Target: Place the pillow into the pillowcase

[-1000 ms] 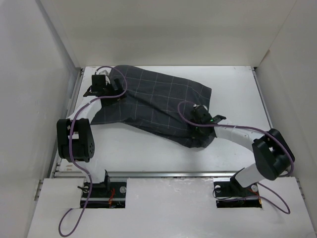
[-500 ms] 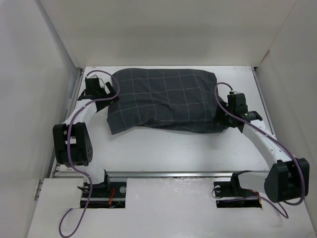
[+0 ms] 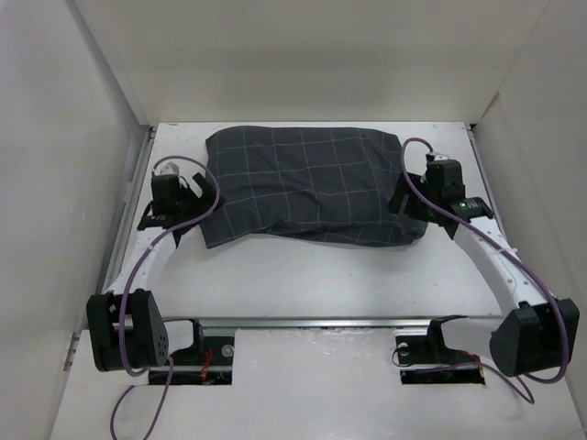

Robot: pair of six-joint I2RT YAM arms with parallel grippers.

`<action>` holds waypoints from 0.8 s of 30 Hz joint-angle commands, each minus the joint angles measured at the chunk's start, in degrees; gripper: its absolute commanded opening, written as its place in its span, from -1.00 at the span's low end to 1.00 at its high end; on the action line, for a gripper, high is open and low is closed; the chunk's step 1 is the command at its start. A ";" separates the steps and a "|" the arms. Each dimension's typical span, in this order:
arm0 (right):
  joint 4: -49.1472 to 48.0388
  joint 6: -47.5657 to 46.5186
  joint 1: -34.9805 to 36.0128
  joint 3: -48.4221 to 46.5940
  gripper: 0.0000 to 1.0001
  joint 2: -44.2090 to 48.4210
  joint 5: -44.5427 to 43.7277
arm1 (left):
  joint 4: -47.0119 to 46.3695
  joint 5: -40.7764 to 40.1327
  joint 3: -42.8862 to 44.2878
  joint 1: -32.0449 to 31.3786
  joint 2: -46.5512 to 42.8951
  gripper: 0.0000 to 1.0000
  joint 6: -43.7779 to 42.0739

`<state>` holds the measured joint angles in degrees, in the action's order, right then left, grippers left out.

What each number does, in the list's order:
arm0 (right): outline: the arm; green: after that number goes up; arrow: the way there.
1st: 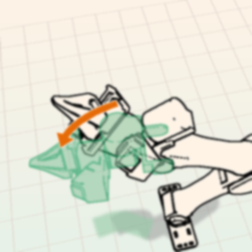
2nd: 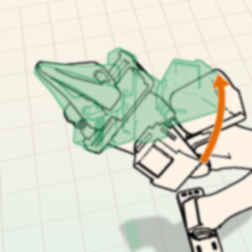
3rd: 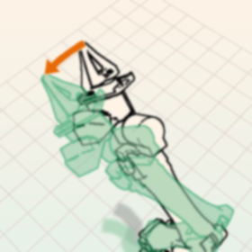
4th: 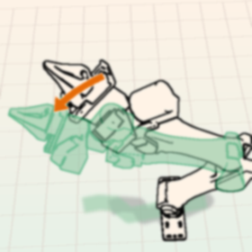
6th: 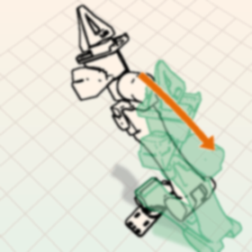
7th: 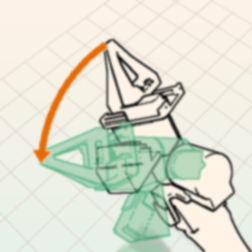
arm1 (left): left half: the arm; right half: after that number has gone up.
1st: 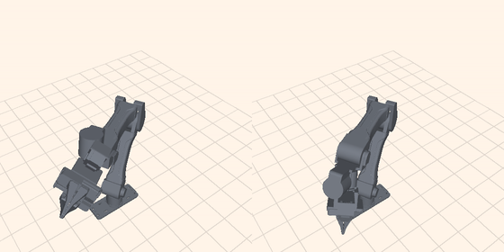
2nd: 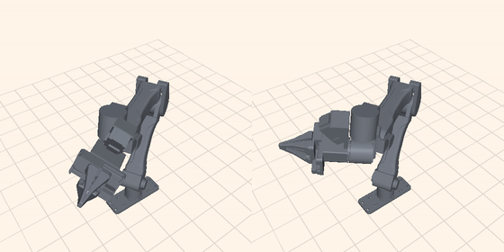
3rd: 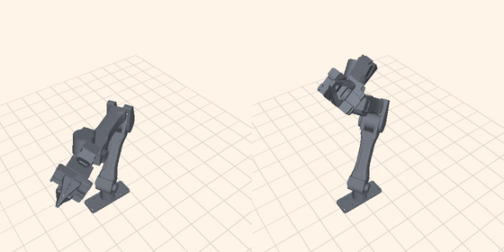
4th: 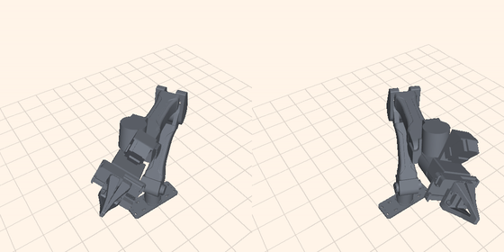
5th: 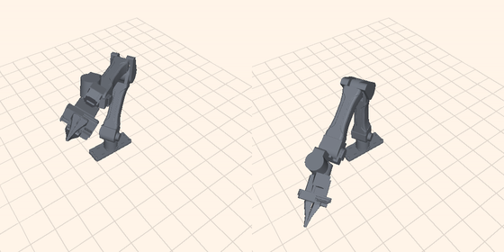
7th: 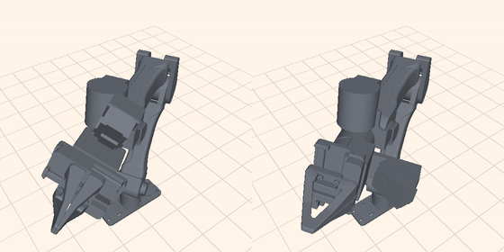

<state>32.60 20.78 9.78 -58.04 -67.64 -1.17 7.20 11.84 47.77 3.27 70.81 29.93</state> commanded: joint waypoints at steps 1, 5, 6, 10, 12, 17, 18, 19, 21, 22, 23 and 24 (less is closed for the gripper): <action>-1.65 1.20 -0.03 1.09 0.71 -2.14 0.81 | 0.62 2.14 -7.15 -0.63 -2.33 1.00 3.19; -3.07 0.58 -0.03 1.62 0.71 -3.64 2.05 | 0.62 -2.25 -12.52 -0.63 -4.79 1.00 6.36; -3.07 0.58 -0.03 2.22 0.71 -4.25 2.05 | 0.62 -3.30 -12.52 -1.15 -4.80 1.00 6.37; -4.56 0.58 -0.03 5.82 0.71 -6.10 0.29 | -2.71 -4.19 -13.84 -1.16 -4.11 1.00 6.98; -6.66 0.58 -0.55 8.63 0.71 -7.33 0.29 | -6.05 -2.09 -13.84 -1.68 -2.61 0.95 6.28; -12.90 1.11 -0.55 9.26 0.71 -13.47 3.45 | -10.89 1.08 -13.84 -2.92 3.10 -0.38 3.82; -13.87 1.11 -0.55 9.26 0.66 -14.18 3.45 | -11.50 1.08 -12.45 -2.92 3.11 -0.99 3.82; -14.92 1.11 -0.55 9.26 0.60 -14.80 2.58 | -11.51 1.08 -11.91 -2.92 3.63 -1.00 3.21; -15.64 1.11 -0.55 7.25 -0.30 -15.95 2.05 | -10.38 0.39 -9.82 -2.92 2.07 -1.00 2.23; -15.64 1.11 -0.55 6.20 -0.76 -15.95 1.44 | -9.58 -0.75 -8.49 -2.92 1.01 -1.00 1.54; -15.64 1.11 -0.55 3.84 -1.00 -15.95 1.43 | -8.53 -1.89 -6.83 -2.92 -0.04 -1.00 1.53; -15.64 0.50 -0.55 2.42 -1.00 -15.34 1.43 | -7.22 -3.56 -4.81 -2.31 -2.14 -1.00 0.14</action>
<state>22.65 21.63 9.69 -49.80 -84.49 0.86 0.82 10.85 36.18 0.49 74.19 33.06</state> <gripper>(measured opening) 0.029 0.007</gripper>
